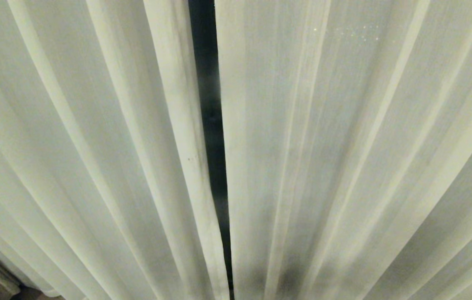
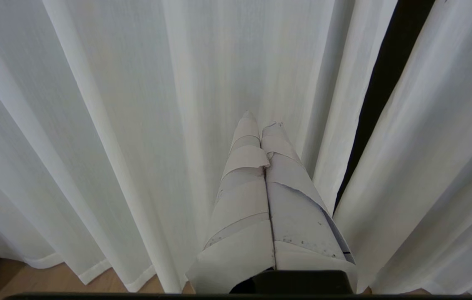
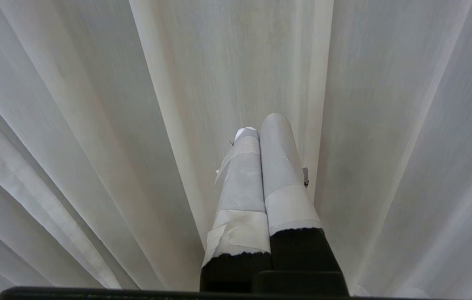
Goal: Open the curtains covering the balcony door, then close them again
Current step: Pull the inner curtains open on both sides
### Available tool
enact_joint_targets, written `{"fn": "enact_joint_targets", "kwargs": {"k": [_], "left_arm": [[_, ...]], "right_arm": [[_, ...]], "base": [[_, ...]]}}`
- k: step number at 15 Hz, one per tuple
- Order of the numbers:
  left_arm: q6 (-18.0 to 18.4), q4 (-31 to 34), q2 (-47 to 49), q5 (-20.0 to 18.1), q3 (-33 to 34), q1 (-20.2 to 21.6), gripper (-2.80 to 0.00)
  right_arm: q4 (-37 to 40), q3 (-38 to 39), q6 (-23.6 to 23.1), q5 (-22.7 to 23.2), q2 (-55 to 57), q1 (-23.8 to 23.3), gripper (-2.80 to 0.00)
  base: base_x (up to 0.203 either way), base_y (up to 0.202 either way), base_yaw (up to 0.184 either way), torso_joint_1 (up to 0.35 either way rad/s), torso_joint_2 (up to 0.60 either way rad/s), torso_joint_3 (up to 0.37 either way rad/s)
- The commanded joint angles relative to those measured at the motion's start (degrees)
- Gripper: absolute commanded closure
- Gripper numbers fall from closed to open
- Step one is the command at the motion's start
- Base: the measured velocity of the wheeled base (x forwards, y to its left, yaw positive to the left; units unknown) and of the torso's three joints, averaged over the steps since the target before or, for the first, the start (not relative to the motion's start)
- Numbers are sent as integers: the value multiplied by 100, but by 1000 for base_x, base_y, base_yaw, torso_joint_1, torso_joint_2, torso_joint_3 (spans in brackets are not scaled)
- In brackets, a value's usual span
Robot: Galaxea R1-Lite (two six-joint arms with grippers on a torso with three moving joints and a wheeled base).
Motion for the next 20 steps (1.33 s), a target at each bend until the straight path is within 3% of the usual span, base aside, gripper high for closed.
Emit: {"fn": "enact_joint_targets", "kwargs": {"k": [1,20], "left_arm": [[0,0,-10,0,0,0,0],[-26,0,-10,0,-9,0,0]], "right_arm": [[-3,0,2,-2,0,8,0],[-3,0,2,-2,0,11,0]], "base": [[0,0,0,0,0,0],[0,0,0,0,0,0]]}}
